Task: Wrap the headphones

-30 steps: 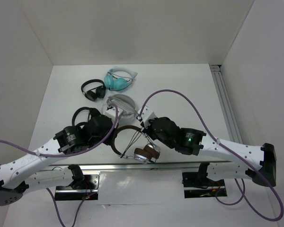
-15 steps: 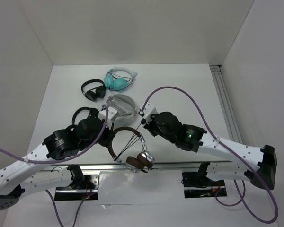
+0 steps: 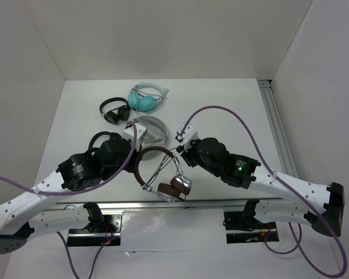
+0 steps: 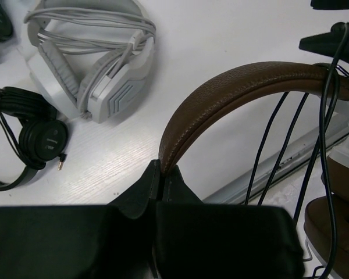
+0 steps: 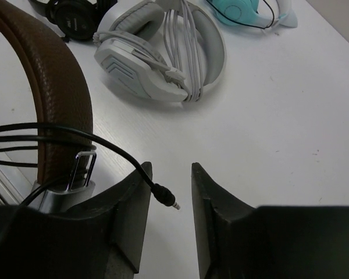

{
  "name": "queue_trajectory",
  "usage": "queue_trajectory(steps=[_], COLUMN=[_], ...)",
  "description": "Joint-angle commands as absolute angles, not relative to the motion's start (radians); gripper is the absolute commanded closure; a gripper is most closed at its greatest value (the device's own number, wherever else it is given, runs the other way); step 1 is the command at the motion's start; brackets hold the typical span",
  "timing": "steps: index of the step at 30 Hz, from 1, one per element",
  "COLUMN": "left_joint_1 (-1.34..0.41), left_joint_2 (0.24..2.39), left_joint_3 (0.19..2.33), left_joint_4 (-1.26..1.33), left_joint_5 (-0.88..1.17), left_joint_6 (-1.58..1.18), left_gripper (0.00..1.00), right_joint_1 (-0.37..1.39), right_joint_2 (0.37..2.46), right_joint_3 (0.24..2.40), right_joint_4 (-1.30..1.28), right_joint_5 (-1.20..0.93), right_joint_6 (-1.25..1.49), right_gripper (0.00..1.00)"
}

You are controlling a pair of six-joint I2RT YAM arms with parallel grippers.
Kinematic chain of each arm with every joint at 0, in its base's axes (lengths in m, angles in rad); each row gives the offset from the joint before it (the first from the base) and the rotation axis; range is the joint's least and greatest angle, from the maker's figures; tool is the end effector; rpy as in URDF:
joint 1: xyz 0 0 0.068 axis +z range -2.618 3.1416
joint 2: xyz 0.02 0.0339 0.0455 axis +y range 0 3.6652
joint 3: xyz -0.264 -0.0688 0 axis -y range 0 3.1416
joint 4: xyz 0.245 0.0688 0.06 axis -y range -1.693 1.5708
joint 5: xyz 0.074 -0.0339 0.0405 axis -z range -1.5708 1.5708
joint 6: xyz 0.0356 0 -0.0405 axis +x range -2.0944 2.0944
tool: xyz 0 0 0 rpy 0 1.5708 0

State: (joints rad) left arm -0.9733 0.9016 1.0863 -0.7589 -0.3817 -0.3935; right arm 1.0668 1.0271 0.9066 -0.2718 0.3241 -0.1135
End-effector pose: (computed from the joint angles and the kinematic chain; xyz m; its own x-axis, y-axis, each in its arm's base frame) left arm 0.1099 -0.1380 0.3664 -0.5089 0.1154 -0.8530 0.4289 0.8932 -0.1351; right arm 0.1227 0.1989 0.3284 -0.1055 -0.4137 -0.9043 -0.7044 0.6729 -0.2256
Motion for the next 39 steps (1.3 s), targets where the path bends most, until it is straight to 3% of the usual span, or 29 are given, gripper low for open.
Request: queue_trajectory(steps=[1,6,7,9,17,22,33,35,36,39], left_joint_1=[-0.979,-0.979,-0.979,-0.979,-0.979,-0.979,-0.979,-0.979,-0.979,-0.979], left_joint_2=[0.882,0.871,0.871,0.871,0.871,0.871,0.891,0.891,0.891,0.914], left_joint_3=[1.147,1.157,1.157,1.166,1.184,1.193,1.161,1.140,1.115,1.080], left_joint_4=[-0.683,-0.672,-0.672,-0.672,-0.663,-0.673,-0.626,-0.604,-0.579,-0.534], left_joint_5=[-0.440,-0.440,-0.440,-0.431,-0.463,-0.535,-0.523,-0.523,-0.512,-0.512], left_joint_6=[-0.416,-0.405,-0.405,-0.405,-0.423,-0.494,-0.552,-0.563,-0.575,-0.598], left_gripper=[1.00,1.00,1.00,1.00,1.00,1.00,1.00,1.00,1.00,1.00], right_joint_1=[1.062,1.052,1.052,1.052,1.034,1.005,1.005,1.005,1.005,1.005], right_joint_2=[1.006,0.997,0.997,0.997,0.973,0.934,0.816,0.795,0.781,0.772], right_joint_3=[0.899,0.899,0.899,0.910,0.939,0.991,1.081,1.106,1.117,1.163], right_joint_4=[-0.212,-0.230,-0.241,-0.251,-0.288,-0.385,-0.558,-0.572,-0.592,-0.638], right_joint_5=[0.363,0.365,0.365,0.374,0.406,0.399,0.610,0.672,0.690,0.752], right_joint_6=[-0.107,-0.107,-0.107,-0.107,-0.098,-0.088,0.037,0.079,0.100,0.165], right_gripper=[0.58,0.43,0.35,0.31,0.30,0.24,0.19,0.11,0.01,0.01])
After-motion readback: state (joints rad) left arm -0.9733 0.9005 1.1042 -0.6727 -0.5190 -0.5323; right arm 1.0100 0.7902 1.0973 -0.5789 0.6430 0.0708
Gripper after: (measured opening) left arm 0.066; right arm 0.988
